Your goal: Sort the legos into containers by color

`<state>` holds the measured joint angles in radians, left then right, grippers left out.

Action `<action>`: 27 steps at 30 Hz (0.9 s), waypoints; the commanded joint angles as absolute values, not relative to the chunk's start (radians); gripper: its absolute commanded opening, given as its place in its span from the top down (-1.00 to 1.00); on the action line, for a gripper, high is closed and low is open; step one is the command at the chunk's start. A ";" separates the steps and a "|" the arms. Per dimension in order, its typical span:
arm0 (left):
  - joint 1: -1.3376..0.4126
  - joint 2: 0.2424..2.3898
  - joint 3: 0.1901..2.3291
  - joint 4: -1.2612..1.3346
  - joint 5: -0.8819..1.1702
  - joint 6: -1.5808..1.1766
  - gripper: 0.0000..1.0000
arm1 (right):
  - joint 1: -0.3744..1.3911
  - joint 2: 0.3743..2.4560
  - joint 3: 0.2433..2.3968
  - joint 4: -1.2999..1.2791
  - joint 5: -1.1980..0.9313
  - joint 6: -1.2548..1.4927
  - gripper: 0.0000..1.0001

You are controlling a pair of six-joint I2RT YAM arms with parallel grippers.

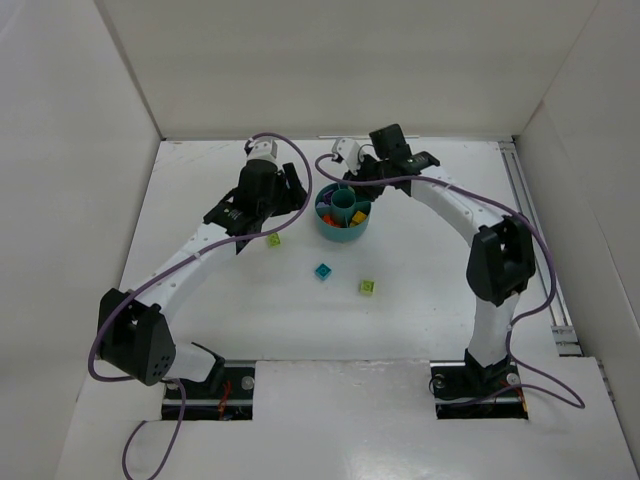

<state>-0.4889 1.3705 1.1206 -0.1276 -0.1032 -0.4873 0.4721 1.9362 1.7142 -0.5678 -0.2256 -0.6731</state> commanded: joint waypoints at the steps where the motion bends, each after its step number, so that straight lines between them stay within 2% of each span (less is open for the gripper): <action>1: -0.488 1.348 1.135 -0.107 -0.089 -0.485 0.59 | 0.468 1.939 1.756 -0.535 -0.264 -0.653 0.39; 8: -0.488 1.348 1.135 -0.107 -0.080 -0.494 0.59 | 0.457 1.970 1.756 -0.526 -0.270 -0.632 0.18; 18: -0.488 1.330 1.117 -0.107 -0.060 -0.494 0.59 | 0.420 1.977 1.778 -0.473 -0.304 -0.594 0.16; 20: -0.488 1.321 1.108 -0.107 -0.060 -0.503 0.59 | 0.410 1.968 1.766 -0.463 -0.314 -0.583 0.13; 22: -0.488 1.321 1.108 -0.107 -0.060 -0.503 0.59 | 0.410 1.968 1.766 -0.474 -0.314 -0.583 0.02; 27: -0.488 1.331 1.108 -0.098 -0.051 -0.503 0.59 | 0.410 1.977 1.766 -0.483 -0.324 -0.594 0.00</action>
<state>-0.4889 1.3701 1.1187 -0.1287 -0.0669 -0.4957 0.4084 1.9903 1.7271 -0.5205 -0.2893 -0.5999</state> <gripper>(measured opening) 0.595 0.502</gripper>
